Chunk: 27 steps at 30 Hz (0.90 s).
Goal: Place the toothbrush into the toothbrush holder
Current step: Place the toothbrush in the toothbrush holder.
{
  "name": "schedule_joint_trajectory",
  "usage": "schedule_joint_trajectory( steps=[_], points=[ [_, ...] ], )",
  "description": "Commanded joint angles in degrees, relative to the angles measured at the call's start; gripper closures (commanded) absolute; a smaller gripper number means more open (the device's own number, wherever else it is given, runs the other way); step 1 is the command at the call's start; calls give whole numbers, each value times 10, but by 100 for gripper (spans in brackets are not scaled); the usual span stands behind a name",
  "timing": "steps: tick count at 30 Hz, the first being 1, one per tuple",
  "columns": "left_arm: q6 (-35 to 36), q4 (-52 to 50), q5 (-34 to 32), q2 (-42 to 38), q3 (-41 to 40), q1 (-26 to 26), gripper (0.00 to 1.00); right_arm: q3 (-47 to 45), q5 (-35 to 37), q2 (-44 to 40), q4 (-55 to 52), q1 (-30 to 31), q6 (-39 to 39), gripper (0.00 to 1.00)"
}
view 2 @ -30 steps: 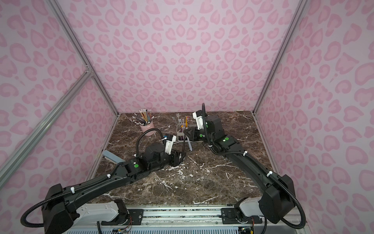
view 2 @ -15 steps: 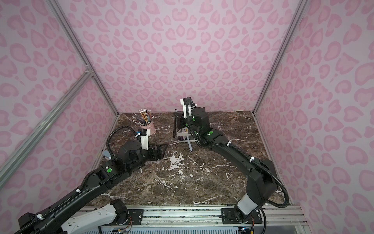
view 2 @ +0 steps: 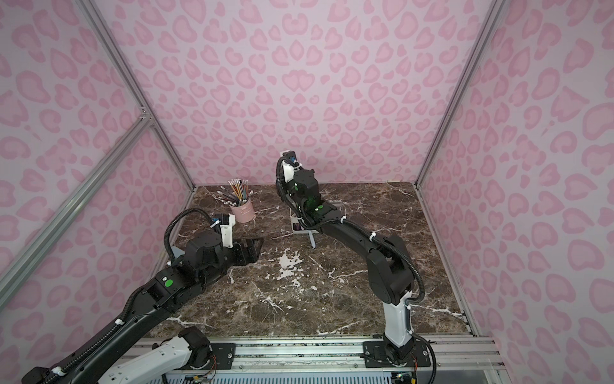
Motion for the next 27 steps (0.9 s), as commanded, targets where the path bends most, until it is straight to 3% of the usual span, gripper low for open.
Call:
schedule_joint_trajectory(
  steps=[1,27],
  points=[
    [1,7,-5,-7,-1,0,10,7,33,8,39,2,-17,100],
    [1,4,-8,-9,-3,1,10,-73,106,47,47,-4,-24,100]
  ],
)
